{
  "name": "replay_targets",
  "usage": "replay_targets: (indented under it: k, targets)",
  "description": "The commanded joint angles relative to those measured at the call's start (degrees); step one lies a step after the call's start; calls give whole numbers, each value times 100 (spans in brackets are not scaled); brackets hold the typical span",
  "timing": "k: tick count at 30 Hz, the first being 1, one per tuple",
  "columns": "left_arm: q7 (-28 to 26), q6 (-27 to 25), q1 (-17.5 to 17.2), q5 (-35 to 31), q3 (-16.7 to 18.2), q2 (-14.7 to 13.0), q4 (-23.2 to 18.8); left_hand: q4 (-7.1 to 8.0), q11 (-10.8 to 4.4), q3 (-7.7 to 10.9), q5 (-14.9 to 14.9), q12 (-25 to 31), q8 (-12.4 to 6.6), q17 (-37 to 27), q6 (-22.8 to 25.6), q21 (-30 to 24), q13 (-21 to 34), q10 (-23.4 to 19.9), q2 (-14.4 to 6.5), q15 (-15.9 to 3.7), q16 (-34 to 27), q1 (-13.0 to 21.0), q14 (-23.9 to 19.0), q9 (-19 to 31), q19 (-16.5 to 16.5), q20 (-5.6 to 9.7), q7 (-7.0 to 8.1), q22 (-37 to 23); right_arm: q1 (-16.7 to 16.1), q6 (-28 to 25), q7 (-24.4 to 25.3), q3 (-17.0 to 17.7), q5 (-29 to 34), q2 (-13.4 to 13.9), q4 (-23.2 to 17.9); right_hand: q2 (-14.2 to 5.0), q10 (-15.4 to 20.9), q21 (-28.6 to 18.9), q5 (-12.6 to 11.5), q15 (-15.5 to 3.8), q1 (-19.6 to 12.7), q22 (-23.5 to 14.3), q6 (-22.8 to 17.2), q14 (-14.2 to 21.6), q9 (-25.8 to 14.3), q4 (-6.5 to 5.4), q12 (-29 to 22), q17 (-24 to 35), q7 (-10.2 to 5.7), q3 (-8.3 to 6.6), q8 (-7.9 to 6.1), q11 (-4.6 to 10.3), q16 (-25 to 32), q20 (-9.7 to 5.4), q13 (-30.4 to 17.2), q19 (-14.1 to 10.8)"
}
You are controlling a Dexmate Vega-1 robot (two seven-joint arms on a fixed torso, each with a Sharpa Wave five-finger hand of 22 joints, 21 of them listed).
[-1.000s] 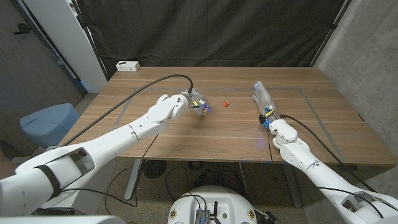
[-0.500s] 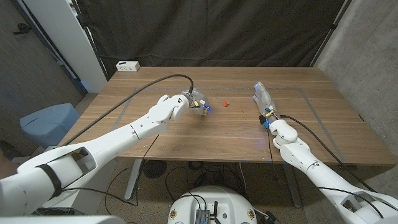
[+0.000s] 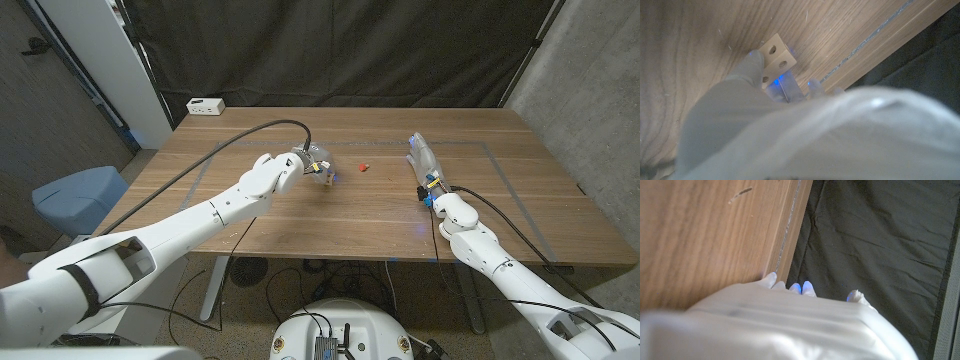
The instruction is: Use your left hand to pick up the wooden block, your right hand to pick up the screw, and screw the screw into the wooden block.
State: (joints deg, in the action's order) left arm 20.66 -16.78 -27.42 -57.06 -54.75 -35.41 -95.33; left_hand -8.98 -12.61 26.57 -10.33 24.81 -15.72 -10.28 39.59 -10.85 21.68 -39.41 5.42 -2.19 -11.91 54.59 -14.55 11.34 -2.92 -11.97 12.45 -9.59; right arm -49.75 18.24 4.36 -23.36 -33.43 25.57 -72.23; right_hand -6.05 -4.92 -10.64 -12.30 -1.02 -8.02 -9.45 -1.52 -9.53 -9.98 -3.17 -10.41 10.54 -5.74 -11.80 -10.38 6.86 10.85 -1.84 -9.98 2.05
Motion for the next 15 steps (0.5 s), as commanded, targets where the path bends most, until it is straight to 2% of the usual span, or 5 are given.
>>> replay_targets:
  k: [1,15]
  targets:
    - [-257,-1,-38,20,8,20,55,8,-2,-52,26,-5,-68,-24,200,-16,35,-164,-38,-443,-20,83,-135,3,108,-4,-1,-16,12,-28,12,-5,-6,0,20,3,14,-22,-24,46,51,-27,-15,-6,-24,10,-13,14,-48,-48,-37,51,22,4,-14,40]
    - [-350,-140,-93,-15,47,-11,-62,25,-3,-136,21,-18,-121,-30,579,-16,74,-470,-60,-533,-39,122,-348,-7,270,72,-5,-16,100,-48,-54,-49,25,-7,90,-2,28,-23,-26,33,62,-27,-26,1,-24,8,-16,16,-42,-54,-39,57,25,6,-14,42]
